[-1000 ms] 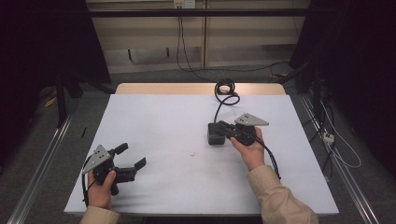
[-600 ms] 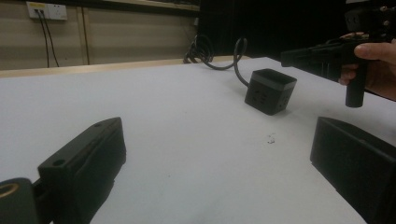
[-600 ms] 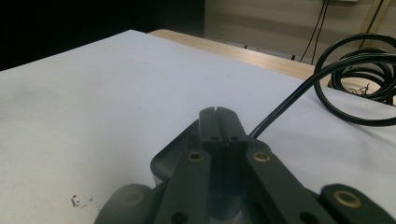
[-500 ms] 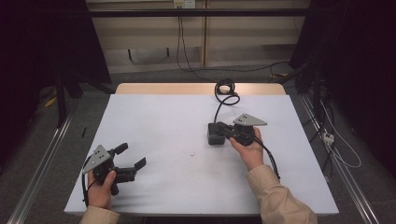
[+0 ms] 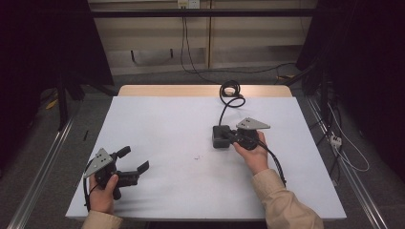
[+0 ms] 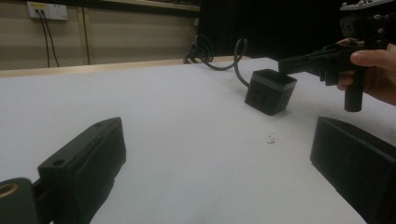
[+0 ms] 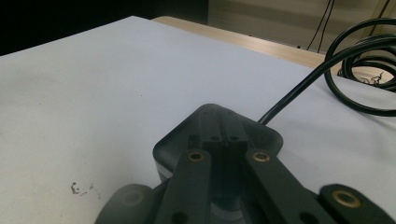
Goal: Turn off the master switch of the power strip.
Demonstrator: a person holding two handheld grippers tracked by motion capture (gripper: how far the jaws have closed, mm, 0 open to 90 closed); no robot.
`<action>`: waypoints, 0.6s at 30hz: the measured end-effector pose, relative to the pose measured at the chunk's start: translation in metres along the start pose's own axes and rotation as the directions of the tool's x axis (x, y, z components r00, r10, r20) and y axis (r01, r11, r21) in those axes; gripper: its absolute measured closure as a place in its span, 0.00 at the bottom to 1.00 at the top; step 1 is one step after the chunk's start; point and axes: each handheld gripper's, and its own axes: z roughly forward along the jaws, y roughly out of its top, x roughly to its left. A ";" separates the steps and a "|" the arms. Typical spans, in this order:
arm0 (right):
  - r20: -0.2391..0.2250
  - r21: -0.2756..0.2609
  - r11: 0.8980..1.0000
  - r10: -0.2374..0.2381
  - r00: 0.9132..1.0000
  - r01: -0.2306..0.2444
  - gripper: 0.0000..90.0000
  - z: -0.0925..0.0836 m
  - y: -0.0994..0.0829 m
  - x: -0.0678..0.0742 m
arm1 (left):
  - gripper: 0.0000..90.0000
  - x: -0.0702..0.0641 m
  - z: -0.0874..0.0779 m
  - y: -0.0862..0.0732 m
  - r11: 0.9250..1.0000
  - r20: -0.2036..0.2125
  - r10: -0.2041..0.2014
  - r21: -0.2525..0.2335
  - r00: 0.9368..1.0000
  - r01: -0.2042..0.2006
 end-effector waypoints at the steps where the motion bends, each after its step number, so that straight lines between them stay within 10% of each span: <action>1: -0.002 0.000 1.000 -0.003 1.000 0.003 1.00 0.000 0.000 0.000 | 0.03 0.000 0.000 0.000 1.000 0.000 0.001 0.000 1.000 -0.001; 18: 0.005 0.017 0.999 -0.034 0.999 0.034 1.00 0.001 -0.001 0.003 | 0.03 0.000 0.000 0.000 1.000 0.000 -0.004 -0.003 1.000 0.004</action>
